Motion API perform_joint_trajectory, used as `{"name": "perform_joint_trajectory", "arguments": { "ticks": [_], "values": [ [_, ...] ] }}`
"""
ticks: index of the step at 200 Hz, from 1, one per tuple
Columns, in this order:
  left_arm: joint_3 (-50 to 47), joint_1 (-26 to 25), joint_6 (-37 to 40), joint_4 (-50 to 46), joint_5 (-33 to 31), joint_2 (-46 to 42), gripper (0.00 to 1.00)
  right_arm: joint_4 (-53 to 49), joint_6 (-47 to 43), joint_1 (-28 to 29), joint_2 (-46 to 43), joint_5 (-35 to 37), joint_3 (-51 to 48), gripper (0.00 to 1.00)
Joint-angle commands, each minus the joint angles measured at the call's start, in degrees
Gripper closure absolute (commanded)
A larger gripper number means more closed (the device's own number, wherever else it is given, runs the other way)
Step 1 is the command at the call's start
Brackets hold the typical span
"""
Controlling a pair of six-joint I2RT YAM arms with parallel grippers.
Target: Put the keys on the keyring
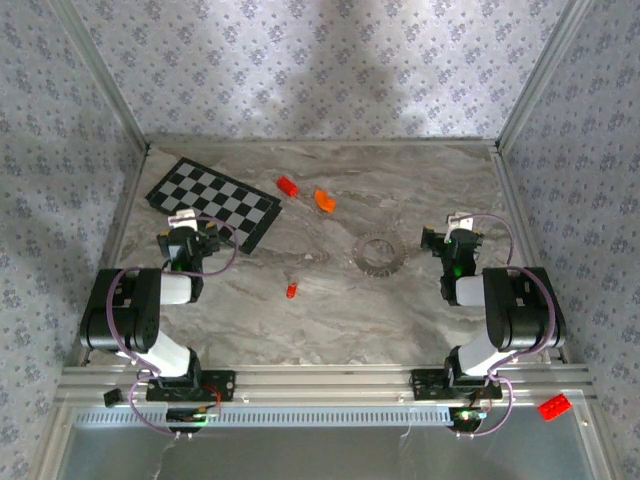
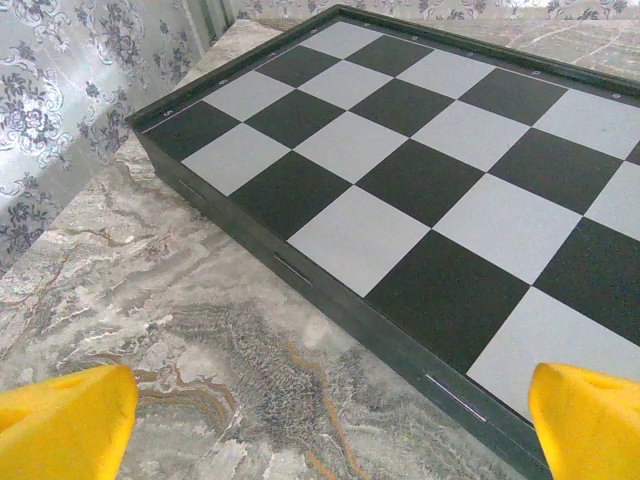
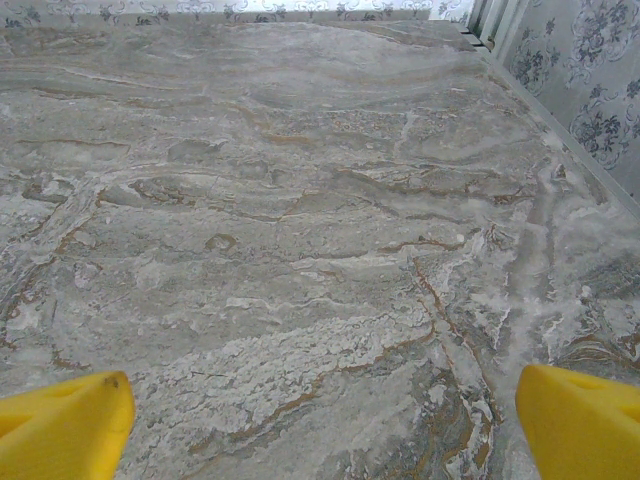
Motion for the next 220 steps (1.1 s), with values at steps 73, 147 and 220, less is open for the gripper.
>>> {"name": "perform_joint_trajectory", "arguments": {
  "ticks": [73, 147, 220],
  "values": [
    [-0.18, 0.17, -0.67, 2.24, 0.68, -0.22, 0.0, 1.36, -0.4, -0.4, -0.12, -0.15, 0.53, 0.0],
    [1.73, 0.2, -0.19, -5.16, 2.09, -4.61, 0.0, -2.88, -0.97, -0.1, -6.41, 0.57, 0.09, 0.0],
    [9.81, -4.65, -3.34, -32.49, -2.82, -17.11, 0.0, -19.45, -3.35, 8.78, -19.23, 6.2, 4.23, 0.0]
  ]
}}
